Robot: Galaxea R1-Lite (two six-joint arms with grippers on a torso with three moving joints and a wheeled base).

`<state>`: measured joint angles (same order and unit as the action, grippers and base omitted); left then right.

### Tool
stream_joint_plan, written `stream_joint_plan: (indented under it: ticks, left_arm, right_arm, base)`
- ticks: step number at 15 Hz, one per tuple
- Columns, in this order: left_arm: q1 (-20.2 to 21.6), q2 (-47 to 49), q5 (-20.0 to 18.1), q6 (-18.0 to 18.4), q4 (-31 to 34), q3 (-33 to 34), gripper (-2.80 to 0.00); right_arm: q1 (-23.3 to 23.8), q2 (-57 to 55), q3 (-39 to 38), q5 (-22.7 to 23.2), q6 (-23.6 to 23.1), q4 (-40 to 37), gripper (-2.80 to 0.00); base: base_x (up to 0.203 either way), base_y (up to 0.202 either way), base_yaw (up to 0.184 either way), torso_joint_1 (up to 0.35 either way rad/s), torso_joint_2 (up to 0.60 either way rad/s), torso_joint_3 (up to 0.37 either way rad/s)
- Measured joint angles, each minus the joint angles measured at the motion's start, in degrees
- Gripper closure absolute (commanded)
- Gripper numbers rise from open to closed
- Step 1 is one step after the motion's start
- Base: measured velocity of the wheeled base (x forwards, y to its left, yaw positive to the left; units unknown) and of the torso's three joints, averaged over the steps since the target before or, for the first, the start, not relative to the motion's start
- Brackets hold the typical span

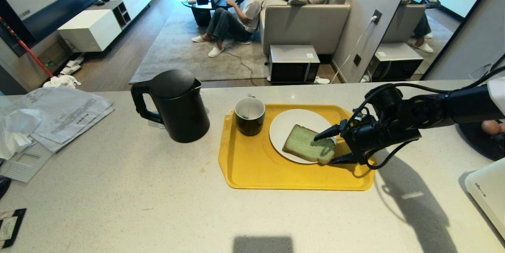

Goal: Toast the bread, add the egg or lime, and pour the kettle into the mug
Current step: Pick up the bread slice

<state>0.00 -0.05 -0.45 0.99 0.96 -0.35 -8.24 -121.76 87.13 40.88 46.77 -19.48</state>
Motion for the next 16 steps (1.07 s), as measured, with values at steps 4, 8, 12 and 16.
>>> stream_joint_plan:
  ticks: [4,8,12,16]
  left_arm:
    - [0.00,0.00,0.01,0.00,0.00,0.00,0.00]
    - [0.00,0.00,0.01,-0.01,0.00,0.00,0.00]
    - [0.00,0.00,0.01,-0.04,0.00,0.00,0.00]
    - [-0.02,0.00,0.01,-0.01,0.00,0.00,0.00]
  right_arm:
    - [0.00,-0.19,-0.06,0.00,0.03,0.01,0.00]
    - [0.18,-0.01,-0.44,-0.02,0.21,-0.55,0.00]
    - [0.96,1.37,-0.72,0.05,0.23,-1.79,0.00]
    - [1.22,6.52,-2.39,0.00,-1.06,-2.27,0.00]
  base:
    - [0.000,0.000,0.000,0.000,0.00,0.000]
    - [0.000,0.000,0.000,0.000,0.00,0.000]
    - [0.000,0.000,0.000,0.000,0.00,0.000]
    - [0.000,0.000,0.000,0.000,0.00,0.000]
